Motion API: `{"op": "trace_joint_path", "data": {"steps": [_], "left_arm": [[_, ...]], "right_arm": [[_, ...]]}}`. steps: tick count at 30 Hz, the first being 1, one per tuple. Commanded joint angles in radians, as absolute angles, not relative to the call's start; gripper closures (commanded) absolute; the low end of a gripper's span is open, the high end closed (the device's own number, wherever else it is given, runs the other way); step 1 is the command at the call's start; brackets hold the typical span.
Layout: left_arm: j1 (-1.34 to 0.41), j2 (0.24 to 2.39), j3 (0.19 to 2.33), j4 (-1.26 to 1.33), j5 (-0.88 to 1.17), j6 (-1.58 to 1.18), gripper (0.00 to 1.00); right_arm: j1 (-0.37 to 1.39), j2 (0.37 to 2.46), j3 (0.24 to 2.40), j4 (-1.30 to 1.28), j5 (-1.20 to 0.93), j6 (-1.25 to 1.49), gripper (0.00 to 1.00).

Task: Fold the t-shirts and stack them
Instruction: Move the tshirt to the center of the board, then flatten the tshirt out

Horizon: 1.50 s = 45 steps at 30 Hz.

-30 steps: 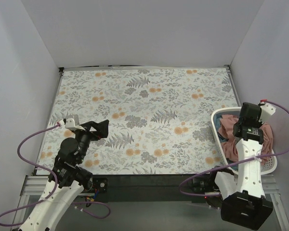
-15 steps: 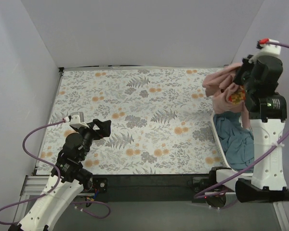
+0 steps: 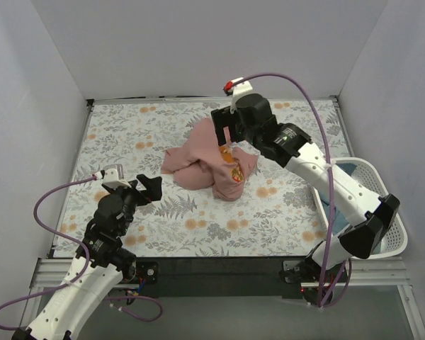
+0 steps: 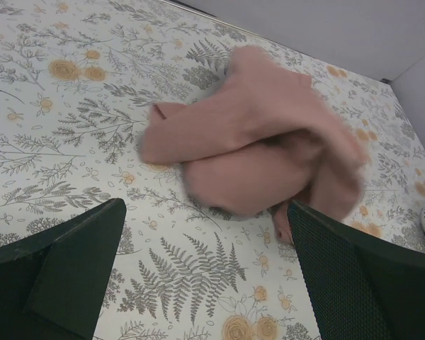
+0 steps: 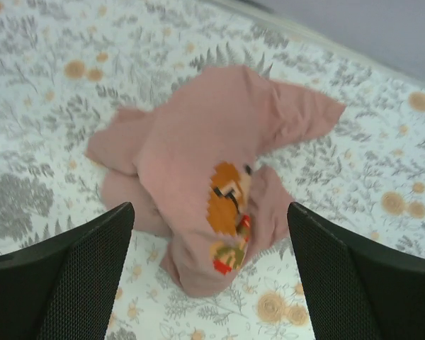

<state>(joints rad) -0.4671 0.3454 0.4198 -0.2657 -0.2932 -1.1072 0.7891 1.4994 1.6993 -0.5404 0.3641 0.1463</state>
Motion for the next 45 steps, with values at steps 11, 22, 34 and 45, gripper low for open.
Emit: {"op": "trace_joint_path", "data": {"steps": [11, 22, 34, 45], "left_arm": [[-0.468, 0.481, 0.460, -0.340, -0.322, -1.277, 0.02], [-0.468, 0.850, 0.482, -0.218, -0.341, -1.505, 0.16], [-0.460, 1.304, 0.653, -0.055, -0.348, -1.551, 0.18], [-0.460, 1.466, 0.709, -0.037, -0.364, -1.555, 0.26]], "right_arm": [[0.666, 1.341, 1.040, -0.309, 0.146, 0.172, 0.23], [0.511, 1.445, 0.989, -0.160, -0.067, 0.232, 0.31], [0.469, 1.644, 1.086, -0.086, -0.078, 0.226, 0.26], [0.454, 1.879, 1.218, -0.086, -0.127, 0.193, 0.26]]}}
